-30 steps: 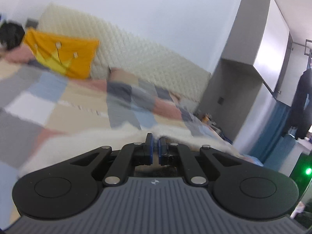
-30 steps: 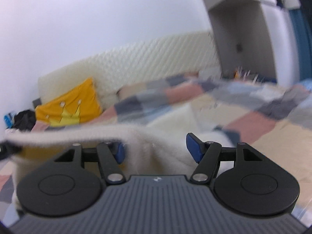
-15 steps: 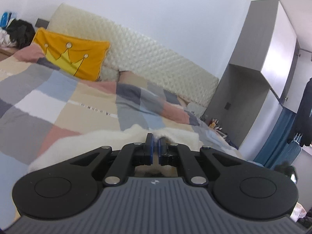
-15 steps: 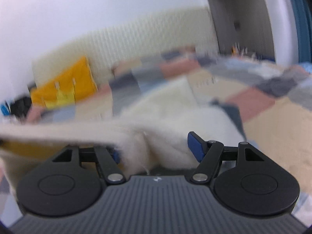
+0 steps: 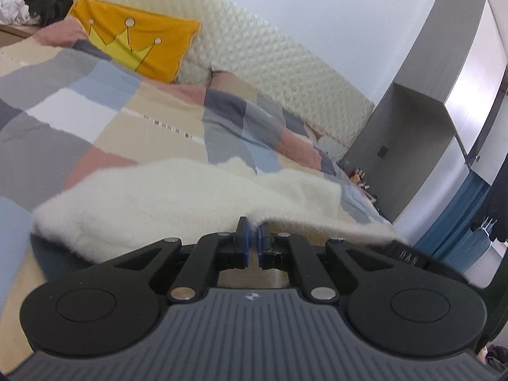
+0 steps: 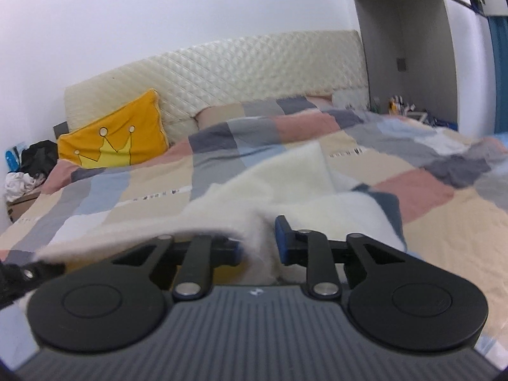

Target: Fold large clothes

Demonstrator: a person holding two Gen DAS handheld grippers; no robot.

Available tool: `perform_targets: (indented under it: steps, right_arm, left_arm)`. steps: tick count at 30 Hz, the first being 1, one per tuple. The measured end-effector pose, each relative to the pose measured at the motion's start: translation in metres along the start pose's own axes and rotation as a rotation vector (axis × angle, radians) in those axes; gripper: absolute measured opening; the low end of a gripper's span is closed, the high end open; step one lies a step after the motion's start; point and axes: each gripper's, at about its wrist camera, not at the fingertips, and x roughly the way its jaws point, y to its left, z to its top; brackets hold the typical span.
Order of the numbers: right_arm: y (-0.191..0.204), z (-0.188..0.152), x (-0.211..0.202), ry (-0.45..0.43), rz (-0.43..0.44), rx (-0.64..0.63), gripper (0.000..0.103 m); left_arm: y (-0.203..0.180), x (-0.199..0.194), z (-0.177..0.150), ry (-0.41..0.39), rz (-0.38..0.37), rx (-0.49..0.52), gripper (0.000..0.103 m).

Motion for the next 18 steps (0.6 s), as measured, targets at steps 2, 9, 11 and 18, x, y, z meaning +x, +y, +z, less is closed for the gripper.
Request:
perform_targets:
  steps: [2, 9, 11, 18]
  right_arm:
    - [-0.001, 0.002, -0.001, -0.010, 0.006, 0.001, 0.022]
    - [-0.003, 0.006, -0.007, -0.030, 0.023, 0.011, 0.022]
    - [-0.002, 0.007, -0.010, -0.039, 0.028, 0.013, 0.022]
    - [-0.001, 0.013, -0.020, -0.084, 0.060, 0.024, 0.022]
  left_arm:
    - [0.000, 0.006, -0.004, 0.016, 0.002, 0.008, 0.007]
    - [-0.008, 0.026, -0.021, 0.073, 0.020, 0.050, 0.025]
    - [-0.014, 0.028, -0.025, 0.066, 0.048, 0.092, 0.030]
    - [-0.036, 0.032, -0.039, 0.028, 0.143, 0.238, 0.045]
